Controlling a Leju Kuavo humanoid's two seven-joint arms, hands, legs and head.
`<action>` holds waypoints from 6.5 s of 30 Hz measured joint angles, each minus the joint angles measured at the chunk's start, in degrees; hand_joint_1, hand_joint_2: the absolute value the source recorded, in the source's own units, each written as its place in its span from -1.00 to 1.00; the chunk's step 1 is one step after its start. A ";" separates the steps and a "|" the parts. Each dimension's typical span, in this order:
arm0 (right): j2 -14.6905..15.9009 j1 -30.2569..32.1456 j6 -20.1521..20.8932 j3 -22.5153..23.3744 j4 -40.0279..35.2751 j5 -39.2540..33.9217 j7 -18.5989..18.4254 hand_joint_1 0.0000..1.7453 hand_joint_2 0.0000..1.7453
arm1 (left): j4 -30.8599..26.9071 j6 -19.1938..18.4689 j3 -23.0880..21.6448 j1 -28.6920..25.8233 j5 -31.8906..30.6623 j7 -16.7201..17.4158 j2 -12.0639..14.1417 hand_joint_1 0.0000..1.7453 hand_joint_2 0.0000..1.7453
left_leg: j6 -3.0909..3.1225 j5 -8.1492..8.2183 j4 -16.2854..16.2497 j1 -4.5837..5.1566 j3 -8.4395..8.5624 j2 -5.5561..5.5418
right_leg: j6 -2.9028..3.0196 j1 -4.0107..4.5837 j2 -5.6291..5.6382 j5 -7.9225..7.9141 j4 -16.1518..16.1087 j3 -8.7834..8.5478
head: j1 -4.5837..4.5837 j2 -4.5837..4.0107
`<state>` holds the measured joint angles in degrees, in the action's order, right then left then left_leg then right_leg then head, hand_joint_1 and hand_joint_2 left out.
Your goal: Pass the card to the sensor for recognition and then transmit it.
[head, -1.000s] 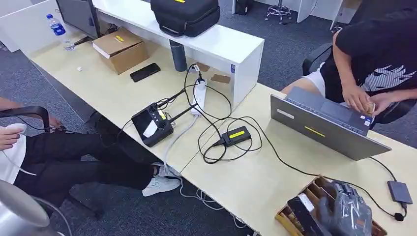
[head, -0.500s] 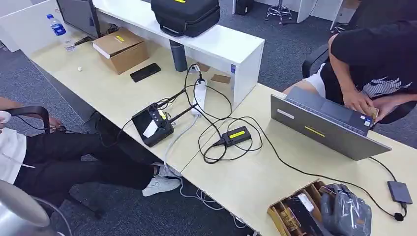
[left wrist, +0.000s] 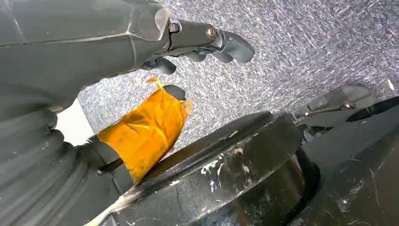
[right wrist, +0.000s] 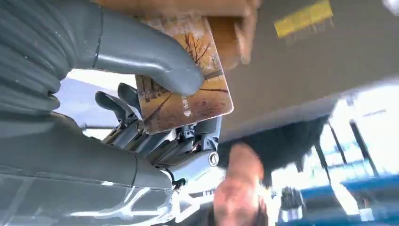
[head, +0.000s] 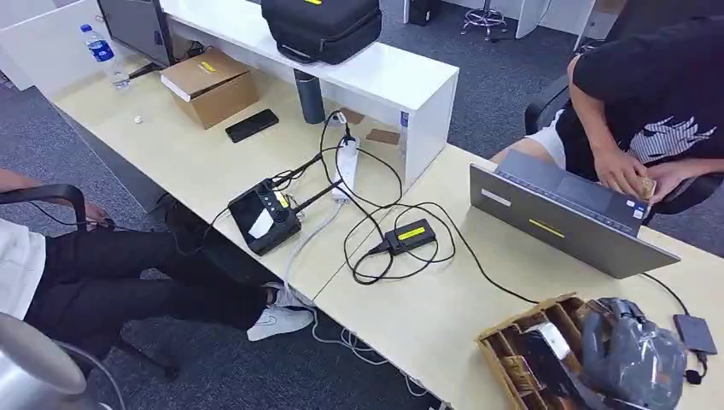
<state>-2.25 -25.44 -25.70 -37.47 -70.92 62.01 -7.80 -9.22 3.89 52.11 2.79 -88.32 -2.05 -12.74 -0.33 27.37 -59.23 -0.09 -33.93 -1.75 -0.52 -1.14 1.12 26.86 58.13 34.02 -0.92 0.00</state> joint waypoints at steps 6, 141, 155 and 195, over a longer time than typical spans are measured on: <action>1.34 -4.06 1.14 1.86 -6.63 0.94 0.66 0.94 1.00 | 0.00 -0.11 0.00 0.02 -0.72 -0.09 0.07 -1.00 1.00 | 0.01 -0.01 -0.01 0.00 0.02 0.02 | 0.00 0.00 0.02 -0.02 0.00 -0.02 | 0.00 0.00; 0.07 27.57 5.66 60.88 -20.86 -73.66 22.80 -1.00 1.00 | 0.94 4.07 1.20 -1.37 5.92 -3.50 -0.24 -1.00 1.00 | 0.05 0.23 0.00 0.00 0.04 -0.04 | 0.00 0.00 -0.06 0.20 -0.03 -0.06 | 0.00 0.00; 0.07 25.30 8.74 66.89 -4.27 -77.86 22.27 -1.00 1.00 | 0.94 3.93 1.22 -1.05 5.05 -2.36 -0.35 -1.00 1.00 | 0.06 0.23 -0.01 0.01 0.04 -0.05 | 0.00 -0.01 -0.07 0.20 -0.03 -0.07 | 0.00 0.00; 4.59 18.39 10.88 74.10 41.78 -72.72 19.56 -1.00 1.00 | 1.55 3.82 2.99 -0.66 3.89 -2.49 -0.02 -1.00 1.00 | 0.06 0.23 0.00 0.01 0.04 -0.04 | -0.02 0.00 -0.07 0.22 -0.03 -0.07 | 0.00 0.00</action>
<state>2.34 -7.05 -14.82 36.63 -29.13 -10.71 11.76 -7.67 7.72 55.10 2.12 -84.43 -4.55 -12.76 -0.27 27.61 -59.24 -0.08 -33.89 -1.79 -0.54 -1.14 1.05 27.07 58.11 33.95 -0.92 0.00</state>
